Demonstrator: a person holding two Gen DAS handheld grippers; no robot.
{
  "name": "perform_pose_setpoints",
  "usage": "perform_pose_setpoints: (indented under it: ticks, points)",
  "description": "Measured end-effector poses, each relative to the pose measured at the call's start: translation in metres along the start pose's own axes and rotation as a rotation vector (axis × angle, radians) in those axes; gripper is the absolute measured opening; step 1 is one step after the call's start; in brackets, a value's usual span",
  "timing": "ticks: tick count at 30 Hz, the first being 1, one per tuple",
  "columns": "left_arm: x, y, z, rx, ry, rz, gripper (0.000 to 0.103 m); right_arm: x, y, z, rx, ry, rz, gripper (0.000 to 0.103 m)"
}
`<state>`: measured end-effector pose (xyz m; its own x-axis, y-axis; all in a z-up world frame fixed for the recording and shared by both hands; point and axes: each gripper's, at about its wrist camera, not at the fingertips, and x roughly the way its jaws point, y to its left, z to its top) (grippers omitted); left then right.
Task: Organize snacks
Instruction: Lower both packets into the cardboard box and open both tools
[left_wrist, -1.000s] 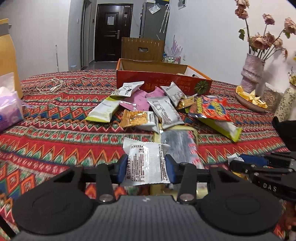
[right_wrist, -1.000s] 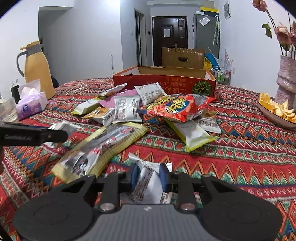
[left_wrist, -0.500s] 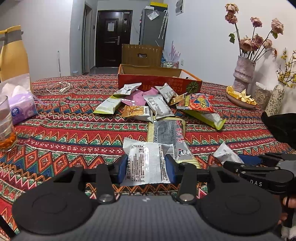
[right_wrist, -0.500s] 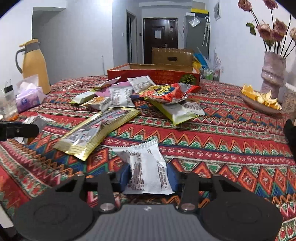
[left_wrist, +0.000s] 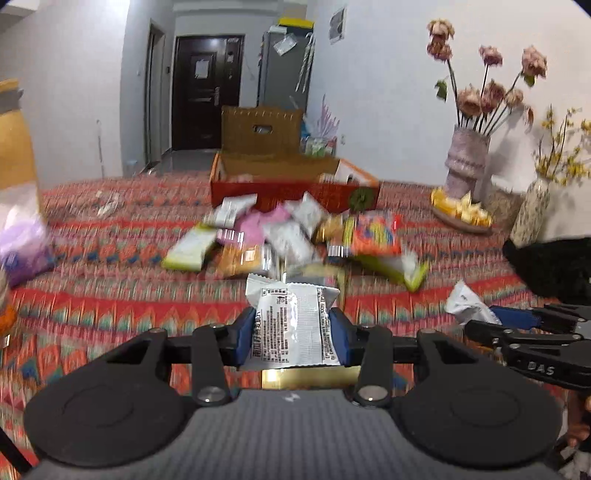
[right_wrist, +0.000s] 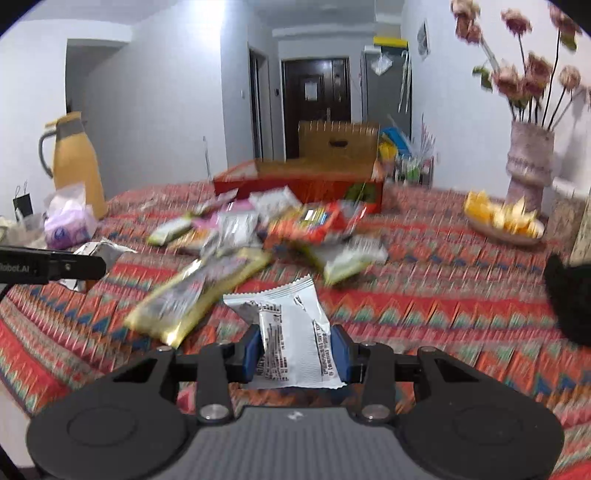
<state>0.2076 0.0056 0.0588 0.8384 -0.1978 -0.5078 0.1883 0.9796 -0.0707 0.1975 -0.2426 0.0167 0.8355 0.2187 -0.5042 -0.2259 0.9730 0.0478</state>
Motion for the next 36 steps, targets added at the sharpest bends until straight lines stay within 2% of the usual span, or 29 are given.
perform_pose_setpoints:
  ticks: [4,7,13,16,19,22,24,26,29,31,33,34,35,36]
  points:
    - [0.025,0.013,0.052,-0.017,-0.042,-0.028,0.043,0.003,-0.023,0.047,-0.028,-0.067,0.015,0.040]
    - [0.056,0.031,0.098,-0.080,-0.015,-0.080,0.043,0.015,-0.044,0.094,-0.041,-0.108,0.033,0.040]
    - [0.133,0.054,0.197,-0.075,-0.045,-0.068,0.043,0.070,-0.081,0.199,-0.067,-0.158,0.070,0.040]
    - [0.180,0.065,0.238,-0.071,-0.054,-0.034,0.043,0.125,-0.098,0.253,-0.026,-0.151,0.103,0.040]
    - [0.236,0.077,0.268,-0.094,-0.025,-0.021,0.043,0.190,-0.109,0.293,0.026,-0.099,0.127,0.040]
    - [0.306,0.089,0.286,-0.109,0.021,0.003,0.043,0.271,-0.110,0.323,0.048,-0.018,0.123,0.040]
    - [0.356,0.092,0.287,-0.103,0.051,0.043,0.043,0.331,-0.108,0.336,0.072,0.058,0.108,0.040]
    - [0.406,0.099,0.281,-0.142,0.112,0.083,0.043,0.390,-0.106,0.339,0.084,0.130,0.061,0.040]
    - [0.463,0.099,0.268,-0.118,0.202,0.062,0.043,0.464,-0.101,0.327,0.098,0.234,-0.014,0.040]
    - [0.486,0.099,0.260,-0.106,0.240,0.093,0.044,0.496,-0.094,0.315,0.083,0.283,-0.029,0.040]
    - [0.502,0.107,0.256,-0.177,0.333,0.019,0.046,0.517,-0.085,0.302,0.041,0.329,-0.065,0.040]
    - [0.505,0.110,0.255,-0.199,0.343,-0.007,0.050,0.527,-0.085,0.300,0.049,0.386,-0.075,0.040]
    - [0.506,0.110,0.254,-0.196,0.342,-0.019,0.053,0.530,-0.085,0.299,0.067,0.399,-0.067,0.041]
    - [0.506,0.110,0.253,-0.191,0.339,-0.029,0.064,0.531,-0.087,0.299,0.088,0.396,-0.056,0.042]
